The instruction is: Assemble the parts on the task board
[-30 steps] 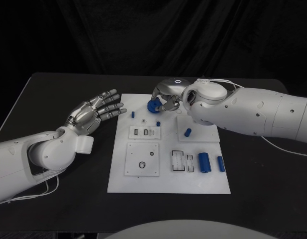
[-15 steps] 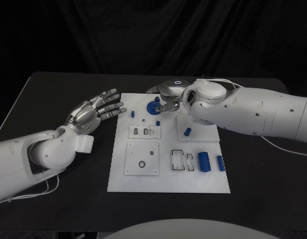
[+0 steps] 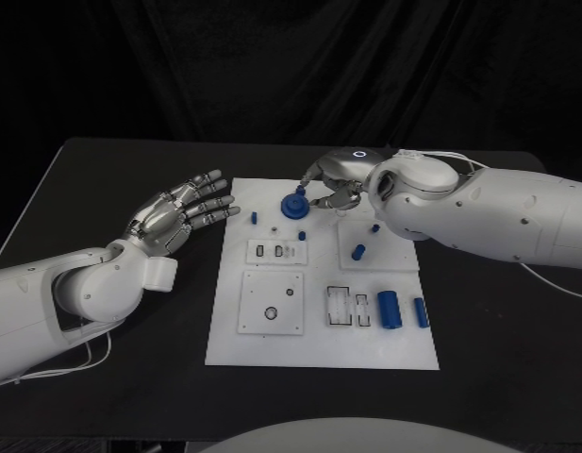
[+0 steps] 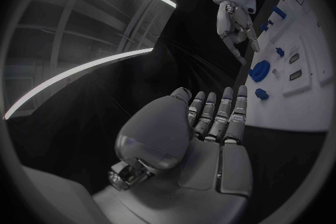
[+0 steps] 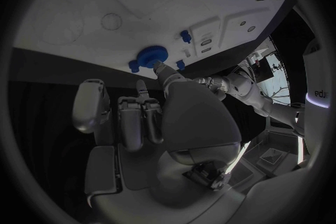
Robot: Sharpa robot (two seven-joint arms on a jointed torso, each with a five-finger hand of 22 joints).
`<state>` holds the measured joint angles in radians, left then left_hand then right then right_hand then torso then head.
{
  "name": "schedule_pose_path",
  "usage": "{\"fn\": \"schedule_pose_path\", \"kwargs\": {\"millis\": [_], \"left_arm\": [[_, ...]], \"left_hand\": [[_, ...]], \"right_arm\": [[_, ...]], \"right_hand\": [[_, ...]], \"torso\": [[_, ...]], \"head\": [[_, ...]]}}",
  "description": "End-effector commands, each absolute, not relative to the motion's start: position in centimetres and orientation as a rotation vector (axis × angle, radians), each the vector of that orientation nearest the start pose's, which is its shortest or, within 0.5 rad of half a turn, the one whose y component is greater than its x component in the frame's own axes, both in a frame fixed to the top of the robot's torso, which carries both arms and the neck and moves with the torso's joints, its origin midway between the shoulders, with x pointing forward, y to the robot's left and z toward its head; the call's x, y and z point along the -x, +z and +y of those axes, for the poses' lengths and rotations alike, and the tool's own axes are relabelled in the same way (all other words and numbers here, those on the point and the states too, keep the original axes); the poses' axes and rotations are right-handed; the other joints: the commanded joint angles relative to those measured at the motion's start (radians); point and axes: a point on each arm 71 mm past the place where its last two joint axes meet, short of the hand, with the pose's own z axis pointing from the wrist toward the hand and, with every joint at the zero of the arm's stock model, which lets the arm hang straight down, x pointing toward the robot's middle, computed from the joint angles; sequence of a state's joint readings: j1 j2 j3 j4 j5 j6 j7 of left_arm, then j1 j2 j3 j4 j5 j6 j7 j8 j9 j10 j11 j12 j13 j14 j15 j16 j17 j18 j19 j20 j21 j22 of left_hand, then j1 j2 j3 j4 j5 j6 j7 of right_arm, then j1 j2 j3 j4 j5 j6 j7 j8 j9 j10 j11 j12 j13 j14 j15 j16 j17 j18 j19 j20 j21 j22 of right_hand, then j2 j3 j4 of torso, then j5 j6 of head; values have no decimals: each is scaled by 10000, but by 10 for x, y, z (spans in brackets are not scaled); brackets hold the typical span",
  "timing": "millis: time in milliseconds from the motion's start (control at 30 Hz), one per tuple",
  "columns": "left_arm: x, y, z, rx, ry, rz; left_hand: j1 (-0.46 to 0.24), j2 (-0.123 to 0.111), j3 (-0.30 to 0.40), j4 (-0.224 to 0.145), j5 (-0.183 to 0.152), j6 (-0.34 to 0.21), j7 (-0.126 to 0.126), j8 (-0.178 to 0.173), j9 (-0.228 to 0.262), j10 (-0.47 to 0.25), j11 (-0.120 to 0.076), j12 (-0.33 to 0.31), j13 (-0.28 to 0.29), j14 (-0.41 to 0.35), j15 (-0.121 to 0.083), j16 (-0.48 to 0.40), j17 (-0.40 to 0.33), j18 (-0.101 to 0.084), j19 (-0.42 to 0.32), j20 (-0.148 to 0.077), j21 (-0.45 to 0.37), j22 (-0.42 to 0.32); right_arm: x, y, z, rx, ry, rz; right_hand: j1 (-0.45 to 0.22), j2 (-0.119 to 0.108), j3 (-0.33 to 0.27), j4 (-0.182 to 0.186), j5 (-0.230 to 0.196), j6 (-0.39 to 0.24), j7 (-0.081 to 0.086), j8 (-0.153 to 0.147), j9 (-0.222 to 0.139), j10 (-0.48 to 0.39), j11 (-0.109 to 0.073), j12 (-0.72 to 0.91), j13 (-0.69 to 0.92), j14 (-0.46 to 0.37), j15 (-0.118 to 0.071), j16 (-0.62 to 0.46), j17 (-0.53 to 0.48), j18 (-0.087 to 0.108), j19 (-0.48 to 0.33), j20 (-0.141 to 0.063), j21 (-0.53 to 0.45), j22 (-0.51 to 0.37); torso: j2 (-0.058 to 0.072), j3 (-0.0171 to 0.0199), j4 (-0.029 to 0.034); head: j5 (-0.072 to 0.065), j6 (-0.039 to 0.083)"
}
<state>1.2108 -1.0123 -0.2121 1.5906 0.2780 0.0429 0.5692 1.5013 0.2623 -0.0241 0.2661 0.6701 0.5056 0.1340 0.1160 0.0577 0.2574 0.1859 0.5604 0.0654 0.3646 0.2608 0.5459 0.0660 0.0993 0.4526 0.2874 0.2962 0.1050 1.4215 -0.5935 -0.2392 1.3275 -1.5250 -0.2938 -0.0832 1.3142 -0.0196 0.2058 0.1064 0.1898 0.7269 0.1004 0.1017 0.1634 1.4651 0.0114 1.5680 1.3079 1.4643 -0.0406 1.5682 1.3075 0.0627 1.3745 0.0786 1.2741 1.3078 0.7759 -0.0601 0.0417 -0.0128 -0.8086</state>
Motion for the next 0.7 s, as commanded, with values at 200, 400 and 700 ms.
{"fn": "schedule_pose_path", "kwargs": {"millis": [200,400,700], "left_arm": [[-443,-215,269,13778,-18528,13182],[-442,-215,269,13791,-18510,13172],[-443,-215,266,13766,-18626,13208]], "left_hand": [[24,-86,101,17,23,40,59,5,12,-13,75,67,15,-17,61,47,3,-76,-41,6,51,-9],[14,-110,142,16,25,55,61,12,14,0,85,77,17,-8,66,63,5,-78,-39,5,57,-8],[14,-110,142,16,25,55,61,12,14,0,85,77,17,-8,66,63,5,-78,-39,5,57,-8]], "right_arm": [[-509,-122,-184,3917,5445,15025],[-495,-120,-232,3471,5132,14974],[-492,-136,-281,2658,4245,15449]], "right_hand": [[-68,95,-103,217,16,828,-26,218,73,1057,47,28,2629,1065,60,25,2633,-26,419,1,519,1844],[-52,37,-138,383,-74,1202,-82,210,66,945,-15,-15,2528,1065,-4,25,2633,16,345,-51,335,1780],[96,-69,-225,732,-456,1190,-181,-127,-63,183,-123,-414,1749,828,-114,-379,2312,135,72,-157,-319,1580]], "torso": [[-20,-9,-40],[-20,-10,-21],[-4,-23,17]], "head": [[118,-39],[85,-67],[-29,-15]]}}
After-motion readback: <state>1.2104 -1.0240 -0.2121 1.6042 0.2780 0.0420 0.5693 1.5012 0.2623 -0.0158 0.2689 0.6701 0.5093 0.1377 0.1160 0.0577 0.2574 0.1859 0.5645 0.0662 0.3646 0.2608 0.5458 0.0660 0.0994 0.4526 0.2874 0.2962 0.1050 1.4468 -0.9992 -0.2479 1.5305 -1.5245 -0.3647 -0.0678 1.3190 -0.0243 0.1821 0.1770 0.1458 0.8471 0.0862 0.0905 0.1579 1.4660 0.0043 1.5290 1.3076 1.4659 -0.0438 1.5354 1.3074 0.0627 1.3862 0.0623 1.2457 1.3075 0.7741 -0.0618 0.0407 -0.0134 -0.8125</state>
